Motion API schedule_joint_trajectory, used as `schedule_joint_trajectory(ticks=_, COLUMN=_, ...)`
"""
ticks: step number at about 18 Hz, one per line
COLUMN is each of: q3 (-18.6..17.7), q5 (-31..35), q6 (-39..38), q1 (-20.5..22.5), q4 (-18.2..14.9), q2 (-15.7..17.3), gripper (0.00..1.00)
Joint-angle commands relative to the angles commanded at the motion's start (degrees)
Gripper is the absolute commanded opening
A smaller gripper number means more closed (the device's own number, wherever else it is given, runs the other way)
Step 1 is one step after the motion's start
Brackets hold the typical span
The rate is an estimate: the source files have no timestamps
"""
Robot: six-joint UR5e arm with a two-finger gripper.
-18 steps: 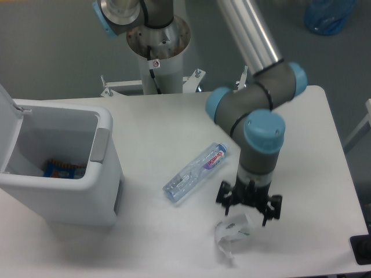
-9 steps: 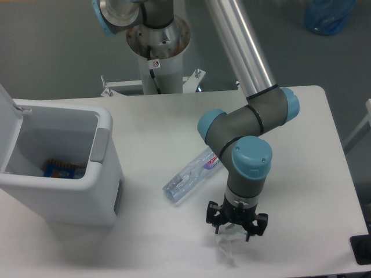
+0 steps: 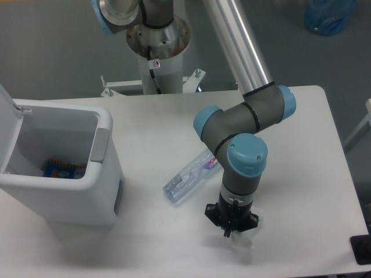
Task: Place the trash in the trash can
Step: 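Lift the tissue and carry it over the white trash bin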
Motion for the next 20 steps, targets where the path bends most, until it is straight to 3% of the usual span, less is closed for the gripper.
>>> schedule_joint_trajectory(ticks=5, q3=0.0, q5=-1.6, q6=-4.0, q1=-0.3, q4=0.0, q2=3.3, gripper=0.00)
schedule_joint_trajectory(ticks=12, q3=-0.2, q5=-22.1, q6=-16.0, q1=-0.5, q4=0.0, q2=13.1, gripper=0.00)
schedule_joint_trajectory(ticks=20, q3=0.2, q5=-33.8, q6=-19.4, q1=-2.5, q4=0.1, q2=22.2, gripper=0.00)
